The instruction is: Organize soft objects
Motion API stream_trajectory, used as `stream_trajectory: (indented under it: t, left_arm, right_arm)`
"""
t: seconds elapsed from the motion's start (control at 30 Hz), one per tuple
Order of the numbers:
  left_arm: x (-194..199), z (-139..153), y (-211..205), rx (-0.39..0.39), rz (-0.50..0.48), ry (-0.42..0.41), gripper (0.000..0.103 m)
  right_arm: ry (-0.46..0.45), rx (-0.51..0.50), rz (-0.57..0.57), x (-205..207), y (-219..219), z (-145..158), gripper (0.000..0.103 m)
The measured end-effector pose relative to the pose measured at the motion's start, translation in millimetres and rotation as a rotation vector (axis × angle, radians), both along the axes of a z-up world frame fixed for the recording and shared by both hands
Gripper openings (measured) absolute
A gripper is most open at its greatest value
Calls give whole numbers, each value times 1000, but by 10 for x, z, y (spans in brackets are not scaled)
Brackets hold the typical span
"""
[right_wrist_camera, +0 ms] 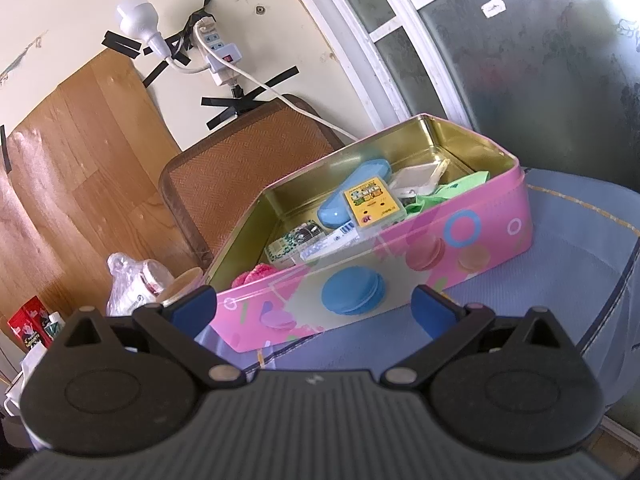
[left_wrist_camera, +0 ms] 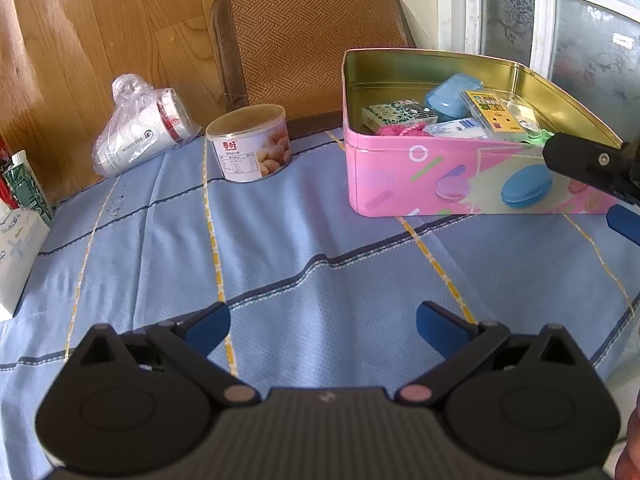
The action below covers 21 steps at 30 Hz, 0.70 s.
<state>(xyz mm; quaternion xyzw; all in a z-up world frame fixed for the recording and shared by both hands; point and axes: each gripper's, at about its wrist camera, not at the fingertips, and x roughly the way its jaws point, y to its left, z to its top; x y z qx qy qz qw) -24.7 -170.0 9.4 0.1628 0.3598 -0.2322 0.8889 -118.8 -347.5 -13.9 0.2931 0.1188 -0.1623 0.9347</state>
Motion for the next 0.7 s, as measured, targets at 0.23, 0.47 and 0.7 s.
stream_trajectory:
  t: [0.23,0.47,0.7]
  left_arm:
    - [16,-20,0,3,1,7,103]
    - [22,-30,0,5,2,9,103]
    - [35,-42,3,2,7,16,103]
  right_arm:
    - [6,5,1,6,8,0,103]
    - [7,5,-1,8,11,4,103]
    - [14,18,2,23,-22,-6,103]
